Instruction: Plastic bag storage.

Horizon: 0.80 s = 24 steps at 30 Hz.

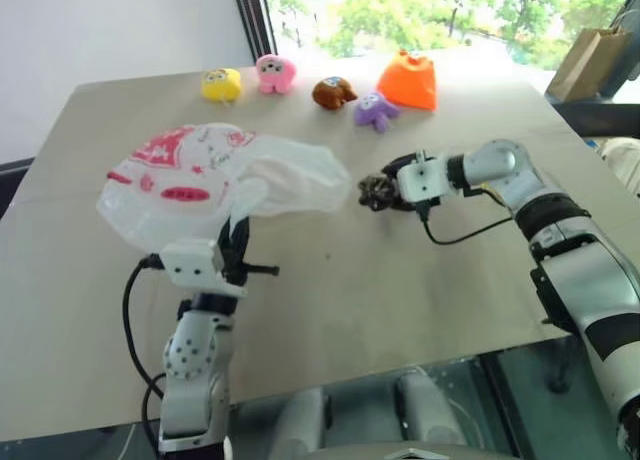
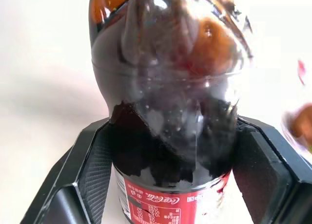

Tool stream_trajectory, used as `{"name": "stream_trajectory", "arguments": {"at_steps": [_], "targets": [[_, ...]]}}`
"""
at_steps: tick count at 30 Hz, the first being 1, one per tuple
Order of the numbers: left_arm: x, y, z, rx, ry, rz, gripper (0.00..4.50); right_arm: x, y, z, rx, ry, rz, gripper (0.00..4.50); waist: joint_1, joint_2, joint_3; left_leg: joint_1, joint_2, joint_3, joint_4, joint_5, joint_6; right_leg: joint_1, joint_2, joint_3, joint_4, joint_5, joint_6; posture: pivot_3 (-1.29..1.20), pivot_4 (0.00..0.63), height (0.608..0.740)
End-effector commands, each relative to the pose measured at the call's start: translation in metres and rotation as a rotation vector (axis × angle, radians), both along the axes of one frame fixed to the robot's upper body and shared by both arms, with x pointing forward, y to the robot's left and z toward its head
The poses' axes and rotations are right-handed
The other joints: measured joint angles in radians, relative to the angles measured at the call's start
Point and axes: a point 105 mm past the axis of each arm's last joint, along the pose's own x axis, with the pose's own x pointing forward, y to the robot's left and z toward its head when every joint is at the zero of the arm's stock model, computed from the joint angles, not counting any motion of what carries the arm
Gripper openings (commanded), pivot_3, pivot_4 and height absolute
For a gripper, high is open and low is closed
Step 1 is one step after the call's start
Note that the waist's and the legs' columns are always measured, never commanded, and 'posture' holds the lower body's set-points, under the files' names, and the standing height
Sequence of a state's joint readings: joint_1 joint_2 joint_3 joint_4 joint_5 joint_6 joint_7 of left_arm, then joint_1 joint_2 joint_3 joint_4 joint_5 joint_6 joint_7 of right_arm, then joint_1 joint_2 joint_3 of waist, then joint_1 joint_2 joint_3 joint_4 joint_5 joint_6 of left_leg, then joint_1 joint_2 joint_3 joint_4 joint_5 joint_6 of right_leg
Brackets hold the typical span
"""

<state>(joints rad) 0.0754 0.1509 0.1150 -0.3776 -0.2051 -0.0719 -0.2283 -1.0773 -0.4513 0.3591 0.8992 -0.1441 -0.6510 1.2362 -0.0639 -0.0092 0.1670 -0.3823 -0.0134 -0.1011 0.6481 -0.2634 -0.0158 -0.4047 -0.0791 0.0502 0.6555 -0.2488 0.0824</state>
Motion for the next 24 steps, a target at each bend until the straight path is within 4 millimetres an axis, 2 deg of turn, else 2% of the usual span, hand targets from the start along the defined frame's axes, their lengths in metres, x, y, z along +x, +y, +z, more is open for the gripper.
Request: {"name": "stream_trajectory", "arguments": {"at_steps": [1, 3, 5, 11, 14, 19, 22, 24], "targets": [[0.006, -0.031, 0.014, 0.0, -0.042, -0.177, 0.0, -0.048, 0.024, 0.032, 0.105, 0.052, 0.194, 2.96, 0.011, 0.0, 0.0, -0.001, 0.0, -0.002, 0.0, 0.0, 0.0, 0.0, 0.0, -0.002, 0.0, 0.0, 0.0, 0.0, 0.15, 0.74], [0.003, -0.047, 0.014, 0.019, -0.046, -0.279, 0.0, -0.06, 0.027, 0.036, 0.122, 0.076, 0.198, 2.96, 0.012, 0.001, 0.001, -0.001, -0.001, -0.002, 0.001, 0.0, 0.0, 0.0, -0.001, -0.002, 0.0, 0.0, 0.0, 0.0, 0.15, 0.74], [-0.006, -0.061, 0.014, 0.036, -0.055, -0.388, 0.0, -0.057, 0.028, 0.04, 0.136, 0.034, 0.155, 2.96, 0.015, 0.001, 0.001, -0.001, -0.001, -0.001, 0.001, 0.0, 0.0, -0.001, -0.001, -0.001, 0.001, 0.0, 0.0, 0.0, 0.15, 0.74], [-0.037, -0.068, 0.006, 0.05, -0.039, -0.548, 0.0, -0.016, 0.023, 0.043, 0.106, -0.163, -0.072, 2.96, 0.023, 0.001, 0.002, -0.001, 0.0, -0.001, 0.001, 0.0, 0.0, -0.002, 0.0, -0.001, 0.003, 0.0, 0.0, 0.0, 0.15, 0.74], [-0.045, -0.069, -0.001, 0.06, -0.023, -0.566, 0.0, -0.002, 0.021, 0.042, 0.031, -0.291, -0.095, 2.96, 0.024, 0.002, 0.002, -0.001, -0.001, 0.0, 0.001, 0.0, 0.0, -0.002, 0.0, -0.001, 0.002, 0.0, 0.0, 0.0, 0.15, 0.74], [-0.047, -0.062, -0.012, 0.091, -0.002, -0.509, 0.0, -0.002, 0.018, 0.054, -0.001, -0.359, -0.06, 2.96, 0.023, 0.002, 0.003, -0.002, -0.001, 0.002, 0.0, 0.001, -0.001, -0.004, 0.0, 0.001, 0.001, 0.0, 0.0, 0.0, 0.15, 0.74], [-0.045, -0.058, -0.014, 0.094, -0.004, -0.473, 0.0, -0.009, 0.01, 0.073, 0.01, -0.315, -0.046, 2.96, 0.024, 0.002, 0.004, -0.003, -0.001, 0.002, 0.0, 0.0, -0.001, -0.005, -0.001, 0.001, 0.001, 0.0, 0.0, 0.0, 0.15, 0.74], [-0.045, -0.058, -0.016, 0.09, -0.002, -0.469, 0.0, -0.019, 0.012, 0.087, 0.049, -0.271, -0.021, 2.96, 0.025, 0.002, 0.004, -0.004, -0.001, 0.002, 0.001, 0.0, 0.0, -0.005, -0.001, 0.0, 0.0, 0.0, 0.0, 0.0, 0.15, 0.74]]}}
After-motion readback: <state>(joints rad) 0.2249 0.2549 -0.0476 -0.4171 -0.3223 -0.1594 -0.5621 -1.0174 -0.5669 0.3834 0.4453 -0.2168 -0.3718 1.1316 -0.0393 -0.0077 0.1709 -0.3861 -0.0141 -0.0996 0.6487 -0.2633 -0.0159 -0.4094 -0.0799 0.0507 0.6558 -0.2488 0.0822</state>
